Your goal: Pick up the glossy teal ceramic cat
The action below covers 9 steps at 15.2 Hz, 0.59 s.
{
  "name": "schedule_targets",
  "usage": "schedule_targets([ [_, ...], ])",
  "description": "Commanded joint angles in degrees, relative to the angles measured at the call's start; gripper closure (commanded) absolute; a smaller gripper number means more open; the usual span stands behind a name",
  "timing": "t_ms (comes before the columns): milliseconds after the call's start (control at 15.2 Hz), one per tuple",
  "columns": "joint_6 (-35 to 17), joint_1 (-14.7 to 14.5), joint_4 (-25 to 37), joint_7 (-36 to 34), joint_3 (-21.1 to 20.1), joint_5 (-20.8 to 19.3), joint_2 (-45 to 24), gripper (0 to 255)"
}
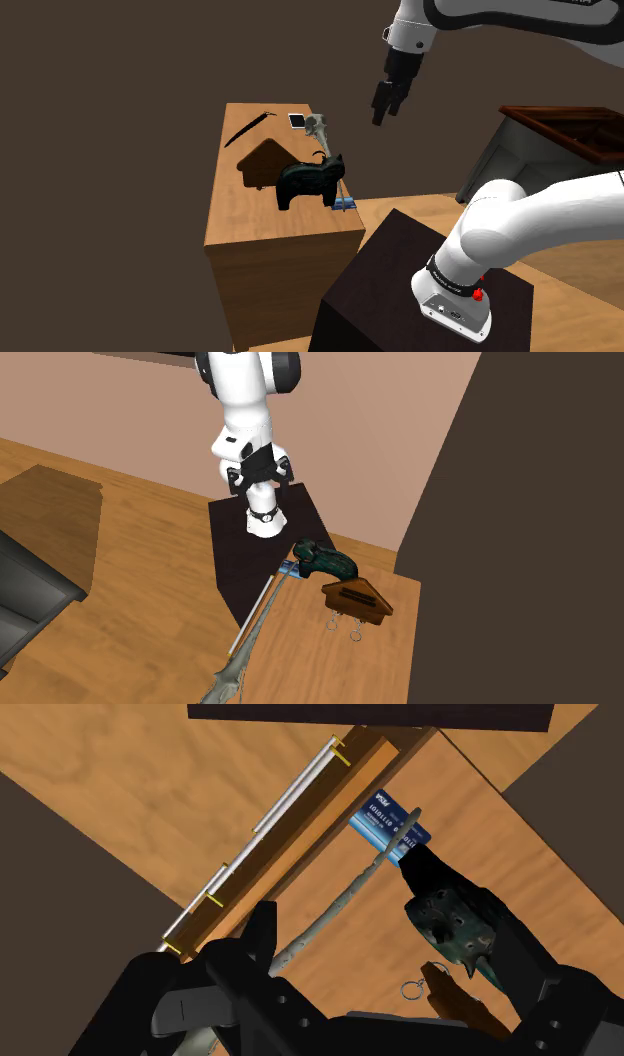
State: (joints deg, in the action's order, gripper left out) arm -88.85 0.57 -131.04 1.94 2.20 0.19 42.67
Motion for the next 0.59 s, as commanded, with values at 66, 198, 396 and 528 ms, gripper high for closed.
schedule_targets([
  [66, -1.51, -0.91, -0.05, 1.75, 0.31, 0.38, -1.57, 0],
  [198, -4.40, -2.75, 0.03, 5.27, 0.86, 1.21, -4.79, 0],
  [396, -8.33, -5.52, 0.60, 10.63, 1.50, 2.67, -9.76, 0],
  [528, -10.67, -7.35, 1.25, 14.24, 1.79, 3.76, -13.11, 0],
])
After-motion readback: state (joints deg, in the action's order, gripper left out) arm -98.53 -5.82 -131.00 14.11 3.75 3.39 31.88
